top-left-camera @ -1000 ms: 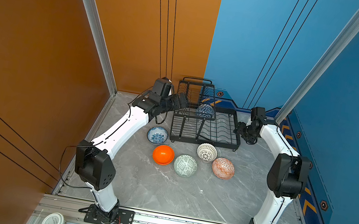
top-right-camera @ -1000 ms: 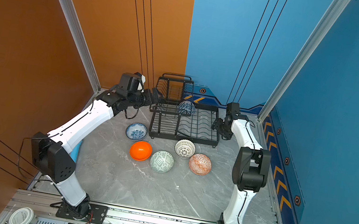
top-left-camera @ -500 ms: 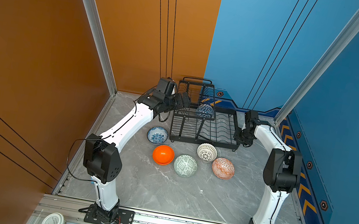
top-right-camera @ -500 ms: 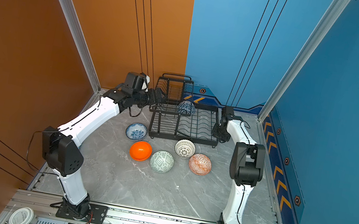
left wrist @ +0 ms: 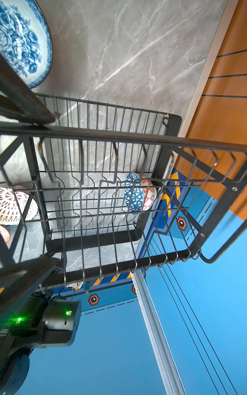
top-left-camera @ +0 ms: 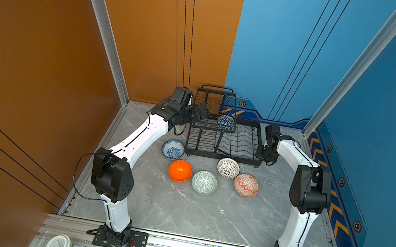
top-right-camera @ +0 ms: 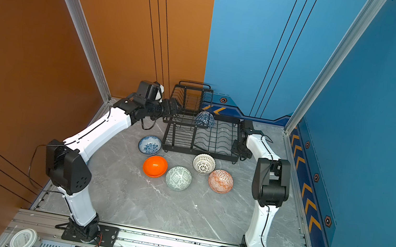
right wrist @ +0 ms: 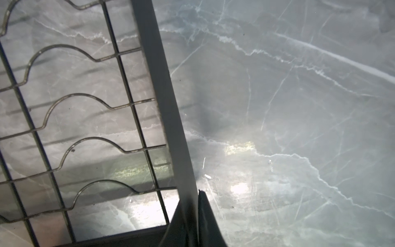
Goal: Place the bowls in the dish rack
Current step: 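Move the left gripper down toward the blue floral bowl while the right arm holds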
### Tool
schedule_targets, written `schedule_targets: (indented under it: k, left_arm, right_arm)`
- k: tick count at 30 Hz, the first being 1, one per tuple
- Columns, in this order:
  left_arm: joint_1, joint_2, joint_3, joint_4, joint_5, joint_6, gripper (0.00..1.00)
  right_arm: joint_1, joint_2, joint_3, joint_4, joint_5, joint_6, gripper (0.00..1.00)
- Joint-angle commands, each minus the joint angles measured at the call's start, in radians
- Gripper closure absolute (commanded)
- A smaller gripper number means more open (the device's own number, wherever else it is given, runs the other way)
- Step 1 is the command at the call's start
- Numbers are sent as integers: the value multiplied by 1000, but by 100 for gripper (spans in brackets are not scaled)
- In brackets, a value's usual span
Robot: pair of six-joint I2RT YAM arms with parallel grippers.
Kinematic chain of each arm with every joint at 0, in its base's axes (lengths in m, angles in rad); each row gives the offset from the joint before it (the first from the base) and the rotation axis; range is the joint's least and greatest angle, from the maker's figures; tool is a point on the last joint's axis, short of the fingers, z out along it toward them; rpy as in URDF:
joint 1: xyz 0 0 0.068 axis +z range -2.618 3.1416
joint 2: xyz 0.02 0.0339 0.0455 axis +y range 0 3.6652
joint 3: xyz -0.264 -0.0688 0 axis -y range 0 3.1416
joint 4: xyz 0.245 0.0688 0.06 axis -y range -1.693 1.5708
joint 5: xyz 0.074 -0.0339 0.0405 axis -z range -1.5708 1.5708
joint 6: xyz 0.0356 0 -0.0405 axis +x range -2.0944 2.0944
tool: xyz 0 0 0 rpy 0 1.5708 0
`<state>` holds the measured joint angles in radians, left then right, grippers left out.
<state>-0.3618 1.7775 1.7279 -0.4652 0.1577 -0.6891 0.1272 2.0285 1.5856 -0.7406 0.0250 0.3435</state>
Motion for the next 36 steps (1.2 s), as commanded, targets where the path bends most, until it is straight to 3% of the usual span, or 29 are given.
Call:
schedule_targets:
  k: [1,23,31,36]
  left_arm:
    - [-38,-55,-41,-13,38,-4,2]
    - [-141,-187,-173,-19,-74,-24,2]
    - [-117,-210,-194,-41,-102,-21,2]
    - [-87,-221,-185,-54,-105,-1,2]
  right_arm:
    - [40,-52,-39,-31,-40,-13,88]
    - [24,-92,-107,-29,-27,-68,87]
    - [14,-99,-104,-27,-42,-54,63]
    - [6,-112,-86,-23,-52,-34,54]
